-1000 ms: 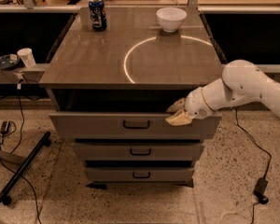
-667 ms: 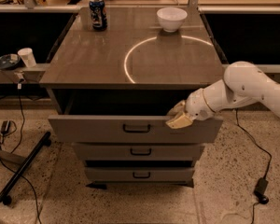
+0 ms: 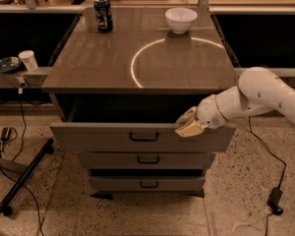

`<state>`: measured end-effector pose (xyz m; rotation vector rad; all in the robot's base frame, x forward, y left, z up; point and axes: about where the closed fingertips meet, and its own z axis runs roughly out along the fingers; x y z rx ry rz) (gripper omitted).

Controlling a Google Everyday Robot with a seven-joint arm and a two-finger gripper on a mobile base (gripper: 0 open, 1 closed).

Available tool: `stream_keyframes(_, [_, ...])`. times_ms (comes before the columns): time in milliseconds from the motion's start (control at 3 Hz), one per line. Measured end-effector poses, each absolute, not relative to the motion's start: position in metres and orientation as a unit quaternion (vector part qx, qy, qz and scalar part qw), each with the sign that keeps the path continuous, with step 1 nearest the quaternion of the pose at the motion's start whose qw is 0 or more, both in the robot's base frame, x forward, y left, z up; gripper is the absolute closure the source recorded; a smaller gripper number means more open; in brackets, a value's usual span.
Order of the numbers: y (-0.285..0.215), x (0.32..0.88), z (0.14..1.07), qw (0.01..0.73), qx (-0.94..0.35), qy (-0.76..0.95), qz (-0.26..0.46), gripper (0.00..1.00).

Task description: Open top drawer

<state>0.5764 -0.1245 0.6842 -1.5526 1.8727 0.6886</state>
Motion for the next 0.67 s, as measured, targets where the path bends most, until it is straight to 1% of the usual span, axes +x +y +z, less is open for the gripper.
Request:
stream_keyframes(333, [-0.1305, 0.5706, 0.6869, 0.306, -0.581, 0.709, 0.258, 0.96])
stream_keyframes(667, [-0.1303, 0.5705, 0.6847, 0.306, -0.581, 0.709, 0.258, 0.73])
